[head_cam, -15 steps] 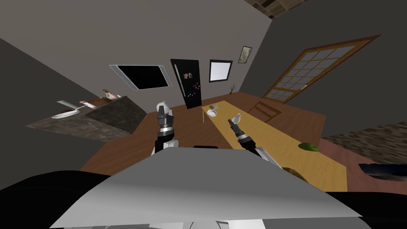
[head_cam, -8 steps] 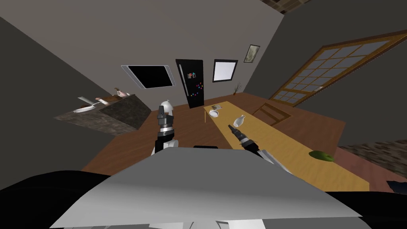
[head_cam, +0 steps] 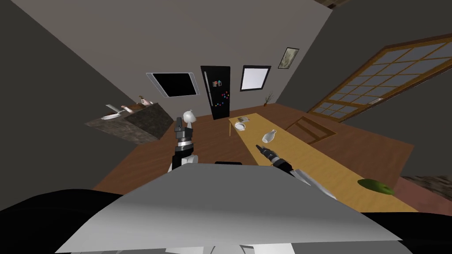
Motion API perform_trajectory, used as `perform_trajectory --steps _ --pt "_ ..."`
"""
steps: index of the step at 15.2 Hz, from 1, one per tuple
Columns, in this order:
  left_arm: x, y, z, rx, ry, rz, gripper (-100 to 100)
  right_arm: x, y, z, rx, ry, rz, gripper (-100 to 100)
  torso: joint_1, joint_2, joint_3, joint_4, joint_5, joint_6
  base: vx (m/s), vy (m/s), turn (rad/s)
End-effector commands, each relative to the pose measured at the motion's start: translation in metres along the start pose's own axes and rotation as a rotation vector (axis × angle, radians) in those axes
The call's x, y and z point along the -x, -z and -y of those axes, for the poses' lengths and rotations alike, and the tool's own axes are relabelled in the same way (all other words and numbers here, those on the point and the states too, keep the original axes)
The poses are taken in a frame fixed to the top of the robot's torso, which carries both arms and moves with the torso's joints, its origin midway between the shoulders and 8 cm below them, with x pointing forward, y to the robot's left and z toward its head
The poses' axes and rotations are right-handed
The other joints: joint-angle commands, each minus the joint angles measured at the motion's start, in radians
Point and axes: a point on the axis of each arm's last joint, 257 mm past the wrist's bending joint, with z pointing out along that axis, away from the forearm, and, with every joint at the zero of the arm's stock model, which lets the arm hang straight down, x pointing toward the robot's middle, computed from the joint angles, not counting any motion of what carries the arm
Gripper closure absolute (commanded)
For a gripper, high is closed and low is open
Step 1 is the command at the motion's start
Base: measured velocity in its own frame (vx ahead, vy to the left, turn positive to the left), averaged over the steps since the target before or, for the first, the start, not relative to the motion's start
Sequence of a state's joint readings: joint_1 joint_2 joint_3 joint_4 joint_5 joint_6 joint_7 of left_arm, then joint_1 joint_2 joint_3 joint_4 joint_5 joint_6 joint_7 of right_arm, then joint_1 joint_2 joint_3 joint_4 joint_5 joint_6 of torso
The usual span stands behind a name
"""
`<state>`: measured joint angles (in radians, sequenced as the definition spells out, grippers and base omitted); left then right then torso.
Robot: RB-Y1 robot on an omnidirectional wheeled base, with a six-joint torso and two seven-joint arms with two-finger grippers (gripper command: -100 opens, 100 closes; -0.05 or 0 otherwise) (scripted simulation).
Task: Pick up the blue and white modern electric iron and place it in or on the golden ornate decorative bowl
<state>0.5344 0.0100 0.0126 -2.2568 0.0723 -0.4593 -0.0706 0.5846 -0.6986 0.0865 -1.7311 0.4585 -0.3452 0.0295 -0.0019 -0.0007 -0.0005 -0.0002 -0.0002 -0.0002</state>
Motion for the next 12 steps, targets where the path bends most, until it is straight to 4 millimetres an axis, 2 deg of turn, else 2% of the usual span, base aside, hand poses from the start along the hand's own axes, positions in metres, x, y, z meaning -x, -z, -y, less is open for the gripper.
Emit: perform_trajectory --steps 1,2,3,4,5,6,7,9,10,12 --pt "0.0 0.0 0.0 0.0 0.0 0.0 0 -0.011 0.007 0.018 -0.035 0.039 -0.037 -100 0.0 0.0 0.0 0.0 0.0 0.0 0.003 -0.02 0.121" --pt "0.0 0.0 0.0 0.0 0.0 0.0 0 -0.02 0.015 0.038 -0.072 0.086 -0.08 -100 0.0 0.0 0.0 0.0 0.0 0.0 0.005 -0.019 0.129" --pt "0.0 0.0 0.0 0.0 0.0 0.0 0 -0.02 0.016 0.039 -0.074 0.086 -0.081 -100 0.0 0.0 0.0 0.0 0.0 0.0 0.004 -0.019 0.113" --pt "0.0 0.0 0.0 0.0 0.0 0.0 0 -0.028 0.025 0.06 -0.111 0.133 -0.124 -100 0.0 0.0 0.0 0.0 0.0 0.0 0.002 -0.017 0.156" --pt "0.0 0.0 0.0 0.0 0.0 0.0 0 -0.029 0.025 0.06 -0.111 0.133 -0.124 -100 0.0 0.0 0.0 0.0 0.0 0.0 0.001 -0.018 0.119" --pt "0.0 0.0 0.0 0.0 0.0 0.0 0 -0.034 0.035 0.077 -0.142 0.179 -0.163 -100 0.0 0.0 0.0 0.0 0.0 0.0 0.002 -0.02 0.124" --pt "0.0 0.0 0.0 0.0 0.0 0.0 0 -0.035 0.036 0.08 -0.148 0.179 -0.166 -100 0.0 0.0 0.0 0.0 0.0 0.0 0.002 -0.02 0.115" --pt "0.0 0.0 0.0 0.0 0.0 0.0 0 -0.044 0.058 0.117 -0.211 0.268 -0.244 -100 0.0 0.0 0.0 0.0 0.0 0.0 0.005 -0.023 0.168" --pt "0.0 0.0 0.0 0.0 0.0 0.0 0 -0.045 0.06 0.119 -0.216 0.267 -0.247 -100 -0.001 0.0 0.0 0.0 0.0 0.0 0.005 -0.028 0.143" --pt "0.0 0.0 0.0 0.0 0.0 0.0 0 -0.05 0.083 0.152 -0.272 0.351 -0.319 -100 -0.001 0.0 0.0 0.0 0.0 0.0 0.005 -0.028 0.168"
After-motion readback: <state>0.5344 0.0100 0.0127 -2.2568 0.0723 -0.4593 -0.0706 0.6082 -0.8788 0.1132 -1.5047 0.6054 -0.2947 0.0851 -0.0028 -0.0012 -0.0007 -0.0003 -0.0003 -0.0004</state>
